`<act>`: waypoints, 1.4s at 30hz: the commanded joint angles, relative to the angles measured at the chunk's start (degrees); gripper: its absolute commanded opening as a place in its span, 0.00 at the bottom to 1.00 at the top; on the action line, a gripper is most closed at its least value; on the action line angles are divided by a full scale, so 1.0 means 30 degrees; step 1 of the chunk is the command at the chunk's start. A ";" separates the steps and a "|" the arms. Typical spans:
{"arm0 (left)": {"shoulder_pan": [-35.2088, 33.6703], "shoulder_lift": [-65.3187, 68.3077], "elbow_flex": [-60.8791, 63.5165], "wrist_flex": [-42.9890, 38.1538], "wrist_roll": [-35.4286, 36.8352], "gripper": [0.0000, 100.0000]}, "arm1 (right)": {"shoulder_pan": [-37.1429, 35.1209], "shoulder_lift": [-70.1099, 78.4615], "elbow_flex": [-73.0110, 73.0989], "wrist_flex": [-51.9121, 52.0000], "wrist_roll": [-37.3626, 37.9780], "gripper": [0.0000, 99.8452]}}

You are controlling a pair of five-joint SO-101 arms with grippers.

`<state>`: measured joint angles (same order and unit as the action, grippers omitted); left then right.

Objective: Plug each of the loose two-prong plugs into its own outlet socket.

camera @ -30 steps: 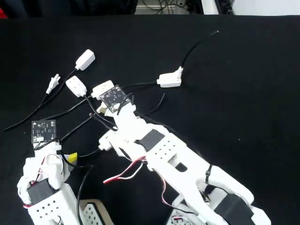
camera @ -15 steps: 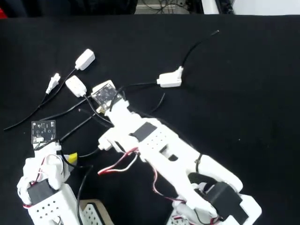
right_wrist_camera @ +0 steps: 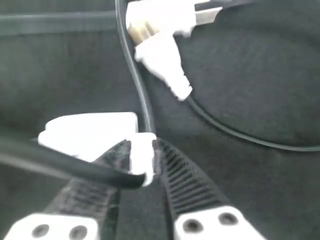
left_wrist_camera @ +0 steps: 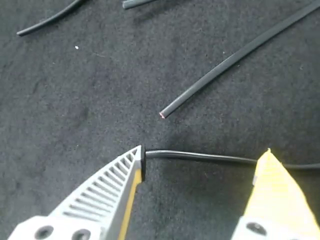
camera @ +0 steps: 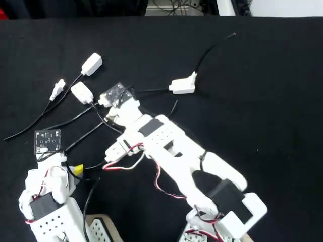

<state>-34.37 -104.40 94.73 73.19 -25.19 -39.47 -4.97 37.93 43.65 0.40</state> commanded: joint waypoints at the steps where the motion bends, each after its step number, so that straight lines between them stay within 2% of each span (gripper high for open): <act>1: -0.0190 -0.0029 -0.0044 -0.0469 -0.0059 0.34 | -0.0059 -0.0571 -0.0542 0.0117 0.0029 0.01; 16: -0.0161 -0.0029 -0.0044 -0.0498 -0.0059 0.34 | -0.0088 -0.2388 -0.0835 0.0527 -0.0029 0.01; 28: -0.0161 -0.0029 -0.0044 -0.0498 -0.0059 0.34 | -0.1348 -0.2271 -0.0747 0.0850 -0.0762 0.01; 42: -0.0190 -0.0029 -0.0044 -0.0498 -0.0059 0.34 | -0.1289 -0.2271 0.0337 -0.0557 -0.0733 0.01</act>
<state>-34.37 -104.40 94.90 73.19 -25.27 -42.90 -9.80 39.25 43.03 -1.45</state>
